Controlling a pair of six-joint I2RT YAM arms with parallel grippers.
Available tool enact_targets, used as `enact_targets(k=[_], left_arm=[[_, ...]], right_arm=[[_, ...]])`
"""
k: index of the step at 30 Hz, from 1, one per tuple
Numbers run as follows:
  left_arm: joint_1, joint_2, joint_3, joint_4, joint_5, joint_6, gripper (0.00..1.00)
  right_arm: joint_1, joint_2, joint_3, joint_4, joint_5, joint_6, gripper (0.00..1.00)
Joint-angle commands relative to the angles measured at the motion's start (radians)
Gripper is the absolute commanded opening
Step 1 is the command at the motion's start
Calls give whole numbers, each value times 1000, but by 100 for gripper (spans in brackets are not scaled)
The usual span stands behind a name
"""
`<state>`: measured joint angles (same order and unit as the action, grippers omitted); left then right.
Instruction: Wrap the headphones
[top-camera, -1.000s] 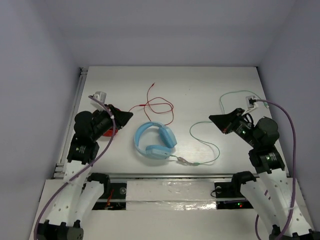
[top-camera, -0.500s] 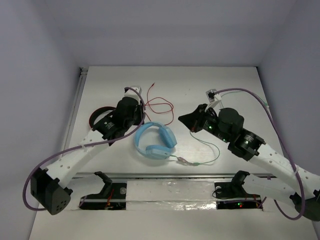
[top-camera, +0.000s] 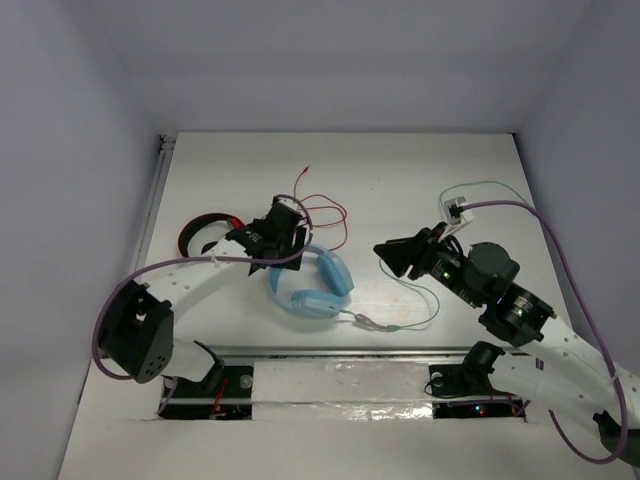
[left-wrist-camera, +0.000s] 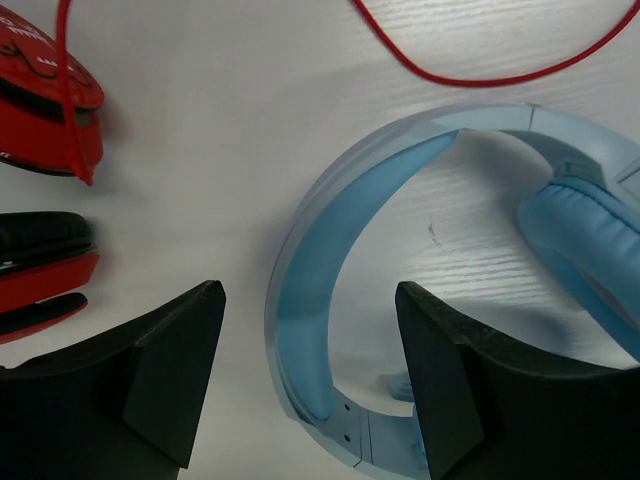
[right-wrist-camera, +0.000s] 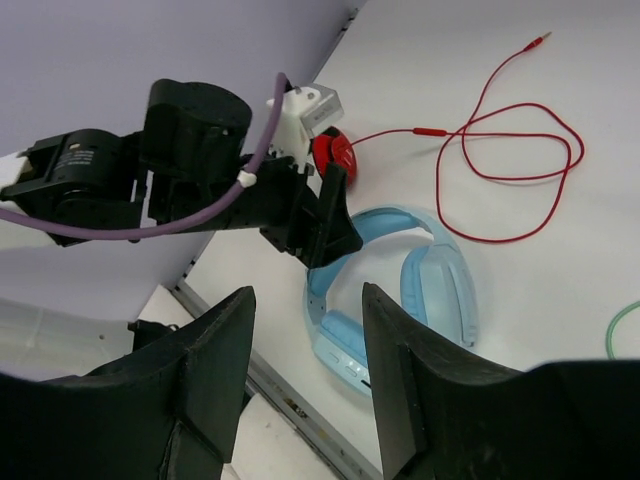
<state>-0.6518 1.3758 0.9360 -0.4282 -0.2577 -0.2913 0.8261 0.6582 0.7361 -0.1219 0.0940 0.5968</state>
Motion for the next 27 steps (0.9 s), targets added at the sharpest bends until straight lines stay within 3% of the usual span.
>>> enact_targets(k=[1,18,22,23,25,26,27], left_arm=[[-6,32,12,-23,-6,23,67],[-6,190,9,-12,18,37,64],[-6,218,6,-3,58,34,51],[-6,218,4,2,63,32,36],[-6,203,-2,11,67,26,17],[-6,197,-5,11,66,27,0],[-6,187,-6,16,67,26,0]], right_arm=[[2,-2,2,22,7,-22,53],[2,-22,17,7,59,-25,53],[2,-38,13,4,68,-15,52],[2,-45,9,2,72,-12,52],[2,-63,2,-1,82,-12,52],[2,-69,-1,-10,85,-12,51],[2,-77,-3,-15,88,-11,51]])
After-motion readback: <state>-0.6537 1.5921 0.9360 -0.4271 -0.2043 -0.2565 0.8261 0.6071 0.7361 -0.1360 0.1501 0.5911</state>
